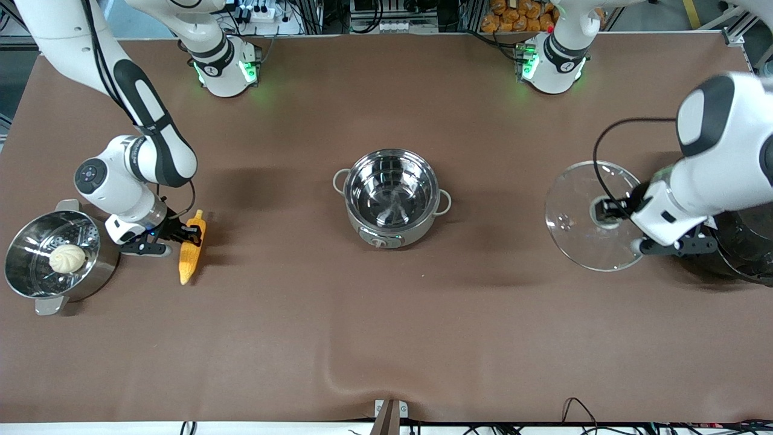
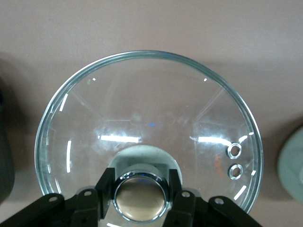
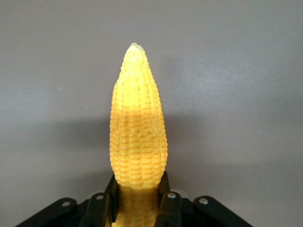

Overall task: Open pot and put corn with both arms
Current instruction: 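Lower the lid onto the table with the left gripper while the right lifts corn, then carry the corn over the open pot with the right gripper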

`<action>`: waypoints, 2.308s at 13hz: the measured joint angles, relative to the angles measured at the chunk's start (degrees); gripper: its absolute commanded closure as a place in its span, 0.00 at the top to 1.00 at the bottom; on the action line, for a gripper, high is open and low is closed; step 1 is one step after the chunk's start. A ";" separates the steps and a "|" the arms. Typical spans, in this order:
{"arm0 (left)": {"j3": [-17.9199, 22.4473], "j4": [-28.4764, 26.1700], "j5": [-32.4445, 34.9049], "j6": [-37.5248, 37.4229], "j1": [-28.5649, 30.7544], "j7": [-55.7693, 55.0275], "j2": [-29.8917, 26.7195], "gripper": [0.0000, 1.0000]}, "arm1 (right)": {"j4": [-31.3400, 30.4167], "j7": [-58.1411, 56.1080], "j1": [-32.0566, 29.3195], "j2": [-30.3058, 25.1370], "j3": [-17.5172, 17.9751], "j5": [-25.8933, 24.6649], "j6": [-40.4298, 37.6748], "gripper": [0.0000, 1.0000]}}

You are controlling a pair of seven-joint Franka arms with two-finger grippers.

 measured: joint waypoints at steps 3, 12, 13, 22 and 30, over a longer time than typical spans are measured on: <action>-0.05 -9.99 0.01 12.75 1.65 1.20 0.69 0.00 | 11.63 3.71 2.04 -2.97 0.09 0.01 -19.57 0.00; -0.53 -27.68 3.31 29.94 1.53 0.94 0.94 0.00 | 22.01 43.95 29.76 -7.58 0.96 -1.53 -31.73 0.00; -0.49 -29.30 3.31 31.40 1.54 0.94 1.19 0.00 | 22.02 50.03 33.47 -7.92 0.99 -2.84 -32.22 0.00; 0.07 -30.84 6.25 33.57 2.76 0.56 3.49 1.00 | 33.68 70.26 48.40 7.75 0.75 -8.82 -23.41 0.12; -0.66 -14.08 6.28 19.44 2.75 -1.80 -1.49 1.00 | 35.45 72.63 50.25 9.67 -0.89 -8.97 -24.16 1.00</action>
